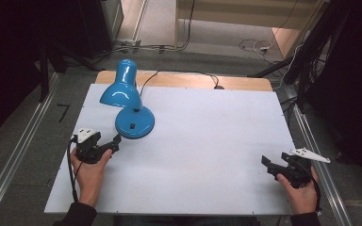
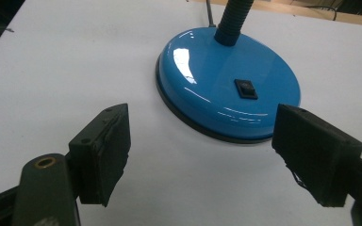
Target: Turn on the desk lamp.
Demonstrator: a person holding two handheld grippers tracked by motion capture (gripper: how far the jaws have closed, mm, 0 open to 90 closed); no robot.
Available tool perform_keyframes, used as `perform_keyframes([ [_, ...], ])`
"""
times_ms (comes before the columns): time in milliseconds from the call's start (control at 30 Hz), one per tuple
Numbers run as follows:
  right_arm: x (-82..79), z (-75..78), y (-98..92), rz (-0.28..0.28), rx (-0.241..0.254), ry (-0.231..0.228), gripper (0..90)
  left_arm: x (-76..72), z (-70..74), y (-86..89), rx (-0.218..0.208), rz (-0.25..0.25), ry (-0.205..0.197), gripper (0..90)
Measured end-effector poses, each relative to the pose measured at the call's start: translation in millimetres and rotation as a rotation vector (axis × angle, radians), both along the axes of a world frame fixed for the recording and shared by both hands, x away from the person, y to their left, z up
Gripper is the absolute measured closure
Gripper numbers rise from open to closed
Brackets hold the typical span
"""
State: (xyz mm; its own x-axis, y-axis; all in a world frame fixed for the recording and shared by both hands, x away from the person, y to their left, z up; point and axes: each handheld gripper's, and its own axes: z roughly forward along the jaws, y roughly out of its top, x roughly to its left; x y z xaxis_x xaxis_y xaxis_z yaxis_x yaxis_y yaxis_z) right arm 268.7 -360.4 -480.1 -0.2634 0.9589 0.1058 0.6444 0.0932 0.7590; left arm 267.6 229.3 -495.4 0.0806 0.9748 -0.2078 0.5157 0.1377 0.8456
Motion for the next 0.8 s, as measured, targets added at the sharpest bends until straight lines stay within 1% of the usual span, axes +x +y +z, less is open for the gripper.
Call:
perform_keyframes([
  [133, -0.4, 0.7, -0.8, -0.003, 0.005, -0.009, 14.1, 1.6, 0.6, -1.4, -0.001, 0.005, -0.005, 20.8],
  [267, -0.2, -0.2, 0.6, 0.001, 0.002, 0.001, 14.1, 3.0, 0.9, -2.2, -0.002, 0.002, -0.007, 20.8],
  [367, -0.3, 0.2, 0.8, 0.000, 0.010, -0.001, 14.1, 3.7, 2.2, -3.3, -0.002, -0.001, -0.010, 20.8],
  [767, 0.7, -0.2, -0.7, 0.003, 0.012, -0.004, 14.1, 11.0, -0.1, -6.2, -0.014, -0.009, -0.011, 21.0],
  [800, 0.4, 0.0, -0.6, 0.002, 0.012, -0.003, 14.1, 11.4, -0.3, -6.8, -0.013, -0.010, -0.011, 22.1],
])
